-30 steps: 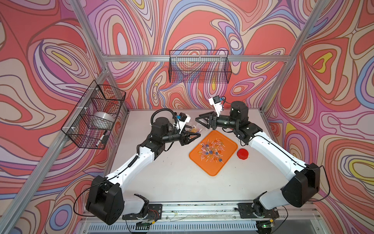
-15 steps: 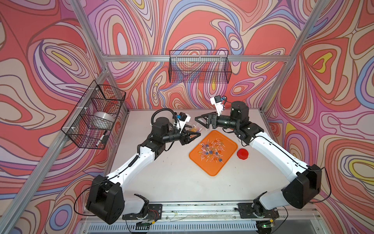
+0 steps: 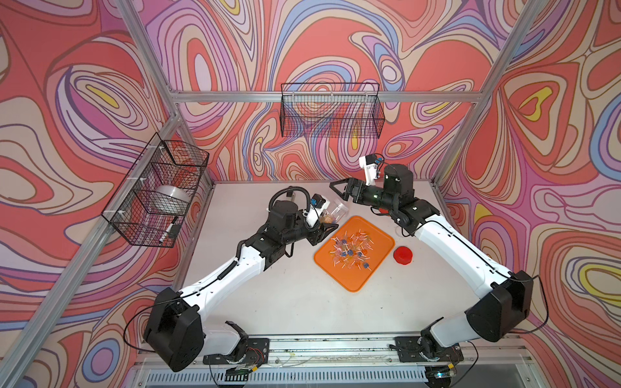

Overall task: Pour the candies out of the jar
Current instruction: Unscrew the lid from the jar.

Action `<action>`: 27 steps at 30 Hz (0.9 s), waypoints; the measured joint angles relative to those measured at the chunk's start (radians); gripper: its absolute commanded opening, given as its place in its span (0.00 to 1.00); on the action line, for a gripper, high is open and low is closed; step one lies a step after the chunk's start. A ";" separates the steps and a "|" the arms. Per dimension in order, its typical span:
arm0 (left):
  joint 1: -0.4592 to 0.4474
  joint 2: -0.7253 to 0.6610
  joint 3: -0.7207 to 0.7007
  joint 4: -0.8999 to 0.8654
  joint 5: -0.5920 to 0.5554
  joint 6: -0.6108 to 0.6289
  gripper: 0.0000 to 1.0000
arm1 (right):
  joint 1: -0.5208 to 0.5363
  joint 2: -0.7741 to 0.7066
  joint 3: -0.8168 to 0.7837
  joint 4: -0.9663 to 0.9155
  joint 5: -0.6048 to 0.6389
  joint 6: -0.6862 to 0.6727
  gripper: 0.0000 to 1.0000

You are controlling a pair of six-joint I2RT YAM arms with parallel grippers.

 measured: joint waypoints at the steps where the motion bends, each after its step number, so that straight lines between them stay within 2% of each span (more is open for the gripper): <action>1: -0.006 0.000 0.002 -0.001 -0.024 0.008 0.00 | 0.003 0.006 0.000 -0.009 0.011 0.006 0.85; 7: -0.010 0.001 0.003 -0.001 -0.124 0.033 0.00 | 0.034 0.013 -0.011 -0.032 0.055 0.027 0.75; 12: -0.010 0.004 0.003 -0.003 -0.160 0.037 0.00 | 0.049 0.014 -0.018 -0.038 0.060 0.040 0.68; 18: -0.010 0.006 0.003 -0.011 -0.179 0.038 0.00 | 0.050 0.021 -0.019 -0.039 0.065 0.048 0.48; 21: -0.010 0.007 0.004 -0.021 -0.180 0.039 0.00 | 0.050 0.022 -0.019 -0.032 0.061 0.047 0.42; 24: -0.010 0.007 0.004 -0.022 -0.166 0.036 0.00 | 0.050 0.022 -0.019 -0.024 0.041 0.018 0.40; 27: 0.005 0.007 0.004 -0.021 -0.122 0.023 0.00 | 0.047 0.022 -0.019 -0.021 0.019 -0.019 0.44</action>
